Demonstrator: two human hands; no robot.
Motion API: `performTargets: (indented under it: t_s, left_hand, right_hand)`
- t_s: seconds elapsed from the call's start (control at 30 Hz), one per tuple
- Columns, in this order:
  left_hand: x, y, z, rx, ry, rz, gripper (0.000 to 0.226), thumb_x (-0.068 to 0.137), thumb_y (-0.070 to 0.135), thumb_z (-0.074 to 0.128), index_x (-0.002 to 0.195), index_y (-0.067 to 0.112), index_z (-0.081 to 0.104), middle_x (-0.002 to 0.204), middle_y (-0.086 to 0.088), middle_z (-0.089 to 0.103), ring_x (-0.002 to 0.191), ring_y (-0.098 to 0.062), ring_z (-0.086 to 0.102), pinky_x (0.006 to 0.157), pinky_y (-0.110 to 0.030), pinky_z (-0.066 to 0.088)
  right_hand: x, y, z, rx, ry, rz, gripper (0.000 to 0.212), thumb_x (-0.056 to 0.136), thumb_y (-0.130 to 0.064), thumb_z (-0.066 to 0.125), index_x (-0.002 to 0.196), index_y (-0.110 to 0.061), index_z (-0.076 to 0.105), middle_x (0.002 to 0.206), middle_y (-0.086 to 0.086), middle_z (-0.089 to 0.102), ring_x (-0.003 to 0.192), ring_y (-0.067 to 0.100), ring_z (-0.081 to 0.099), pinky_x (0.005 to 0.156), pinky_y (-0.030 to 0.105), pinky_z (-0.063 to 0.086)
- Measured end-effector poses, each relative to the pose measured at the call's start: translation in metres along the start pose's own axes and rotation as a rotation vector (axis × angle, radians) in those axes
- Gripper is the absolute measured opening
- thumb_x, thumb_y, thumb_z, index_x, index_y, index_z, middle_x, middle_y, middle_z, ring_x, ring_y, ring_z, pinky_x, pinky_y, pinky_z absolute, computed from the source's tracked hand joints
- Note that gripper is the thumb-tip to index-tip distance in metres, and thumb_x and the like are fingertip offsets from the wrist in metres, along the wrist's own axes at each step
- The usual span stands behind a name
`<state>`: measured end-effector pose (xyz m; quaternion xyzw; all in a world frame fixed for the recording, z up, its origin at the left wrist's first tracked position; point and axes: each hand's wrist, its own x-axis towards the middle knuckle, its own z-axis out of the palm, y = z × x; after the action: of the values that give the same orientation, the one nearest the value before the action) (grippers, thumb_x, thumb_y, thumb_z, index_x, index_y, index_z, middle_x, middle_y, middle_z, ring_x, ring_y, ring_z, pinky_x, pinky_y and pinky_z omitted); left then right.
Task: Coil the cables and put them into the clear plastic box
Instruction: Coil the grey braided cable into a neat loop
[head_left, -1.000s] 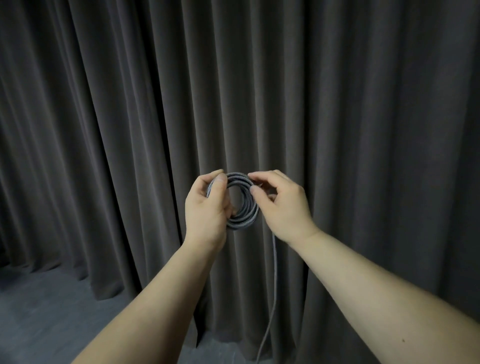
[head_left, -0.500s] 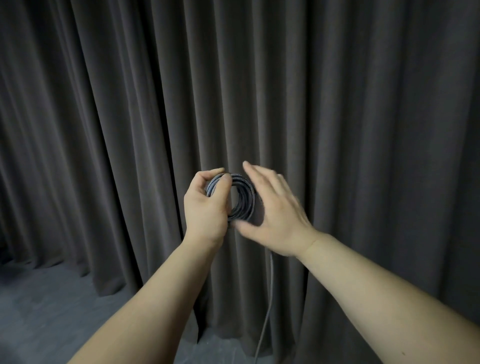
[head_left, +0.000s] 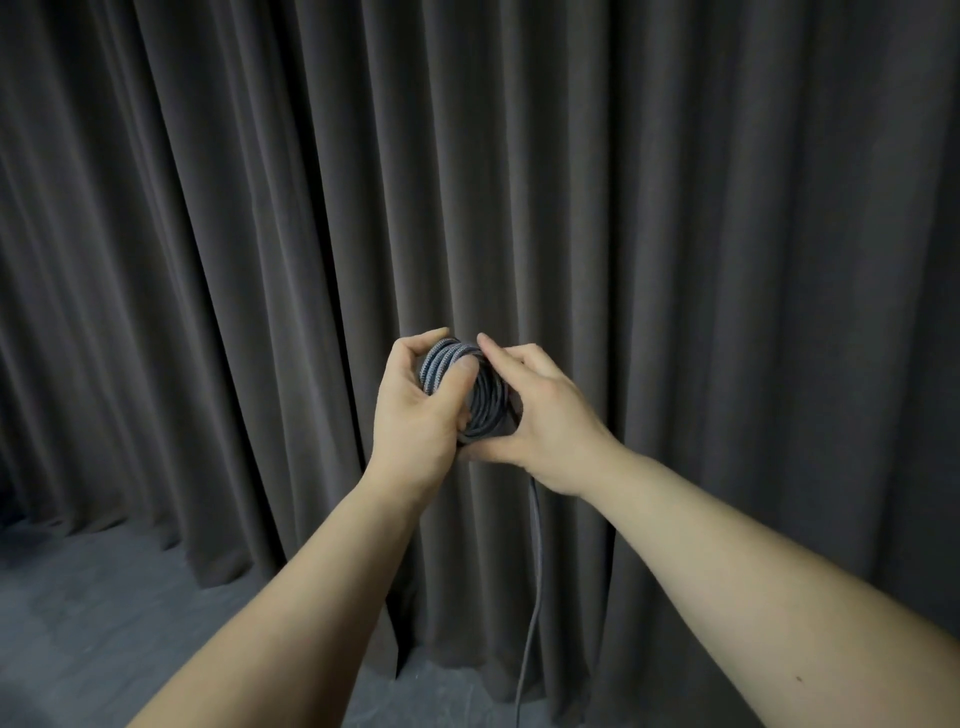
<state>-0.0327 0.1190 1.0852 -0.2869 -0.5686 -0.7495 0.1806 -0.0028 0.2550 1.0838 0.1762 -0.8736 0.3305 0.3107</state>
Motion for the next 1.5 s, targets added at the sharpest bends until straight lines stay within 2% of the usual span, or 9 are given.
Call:
performTargets:
  t_s: [0.17, 0.3, 0.43, 0.63, 0.77, 0.93, 1.23, 1.33, 1.5]
  left_hand:
    - [0.010, 0.000, 0.001, 0.090, 0.235, 0.068, 0.018, 0.087, 0.021, 0.063, 0.105, 0.023, 0.061, 0.094, -0.003, 0.066, 0.083, -0.015, 0.064, 0.079, -0.035, 0.055]
    - [0.032, 0.002, -0.022, 0.027, 0.451, 0.057, 0.029, 0.068, 0.043, 0.065, 0.093, 0.030, 0.063, 0.092, -0.009, 0.063, 0.081, -0.026, 0.057, 0.083, -0.052, 0.052]
    - [0.051, 0.005, -0.043, 0.017, 0.563, 0.024, 0.029, 0.065, 0.043, 0.063, 0.091, 0.032, 0.062, 0.097, -0.006, 0.064, 0.086, -0.021, 0.058, 0.094, -0.057, 0.050]
    - [0.041, 0.001, -0.029, 0.325, 0.388, 0.148, 0.017, 0.090, 0.020, 0.062, 0.107, 0.020, 0.057, 0.097, 0.012, 0.061, 0.093, -0.004, 0.060, 0.093, -0.026, 0.050]
    - [0.029, -0.007, -0.021, 0.331, 0.194, 0.077, 0.012, 0.091, 0.019, 0.063, 0.101, 0.022, 0.059, 0.095, 0.005, 0.067, 0.089, -0.007, 0.065, 0.083, -0.025, 0.053]
    - [0.019, -0.006, -0.010, 0.131, 0.071, -0.047, 0.019, 0.100, 0.032, 0.049, 0.099, 0.020, 0.063, 0.094, -0.007, 0.069, 0.085, -0.014, 0.064, 0.080, -0.033, 0.052]
    - [0.007, -0.003, 0.007, -0.054, -0.077, -0.085, 0.024, 0.088, 0.035, 0.062, 0.096, 0.013, 0.058, 0.054, 0.009, 0.045, 0.046, -0.006, 0.038, 0.050, -0.022, 0.037]
    - [0.008, -0.003, 0.006, -0.019, -0.044, -0.062, 0.039, 0.070, 0.041, 0.070, 0.099, 0.017, 0.061, 0.055, 0.012, 0.051, 0.046, -0.004, 0.043, 0.048, -0.020, 0.038]
    - [0.011, -0.004, 0.003, -0.100, 0.069, -0.086, 0.003, 0.095, 0.014, 0.059, 0.098, 0.014, 0.059, 0.051, 0.011, 0.044, 0.042, -0.005, 0.034, 0.048, -0.025, 0.031]
  right_hand:
    - [-0.004, 0.001, 0.015, 0.058, -0.119, 0.132, 0.104, 0.078, -0.022, 0.073, 0.145, -0.054, 0.000, 0.134, -0.007, 0.050, 0.113, 0.014, 0.056, 0.096, 0.035, 0.048]
    - [-0.018, 0.021, 0.012, 0.205, -0.163, 0.283, 0.066, 0.087, -0.001, 0.053, 0.139, -0.036, 0.030, 0.093, 0.005, 0.061, 0.063, 0.014, 0.062, 0.071, 0.033, 0.058]
    - [-0.018, 0.029, 0.005, 0.008, -0.004, 0.289, 0.021, 0.092, -0.013, 0.051, 0.100, -0.033, 0.050, 0.085, -0.002, 0.058, 0.072, 0.018, 0.064, 0.073, 0.038, 0.056]
    - [0.001, -0.018, -0.006, -0.617, -0.218, -0.152, 0.026, 0.095, -0.016, 0.047, 0.113, -0.029, 0.061, 0.106, -0.002, 0.055, 0.100, 0.025, 0.056, 0.077, 0.032, 0.044]
    - [0.022, -0.047, -0.023, -0.307, -0.238, -0.250, 0.021, 0.093, -0.021, 0.054, 0.104, -0.025, 0.071, 0.092, -0.008, 0.053, 0.092, 0.012, 0.054, 0.081, 0.025, 0.040]
    - [0.028, -0.025, -0.012, 0.107, -0.008, -0.140, 0.008, 0.079, -0.017, 0.074, 0.082, -0.025, 0.071, 0.079, -0.007, 0.063, 0.077, 0.008, 0.061, 0.077, 0.026, 0.048]
    - [0.026, -0.005, -0.014, 0.313, 0.238, 0.113, 0.049, 0.058, -0.043, 0.087, 0.061, -0.018, 0.045, 0.050, -0.011, 0.039, 0.050, 0.006, 0.033, 0.049, 0.025, 0.031]
    - [0.026, -0.003, -0.017, 0.336, 0.174, 0.125, 0.038, 0.068, -0.030, 0.084, 0.064, -0.018, 0.048, 0.054, -0.006, 0.044, 0.051, 0.008, 0.037, 0.051, 0.025, 0.033]
    - [0.018, 0.001, -0.033, 0.669, 0.019, 0.152, 0.018, 0.083, 0.009, 0.063, 0.080, -0.010, 0.064, 0.065, 0.004, 0.060, 0.056, 0.012, 0.052, 0.055, 0.017, 0.045]
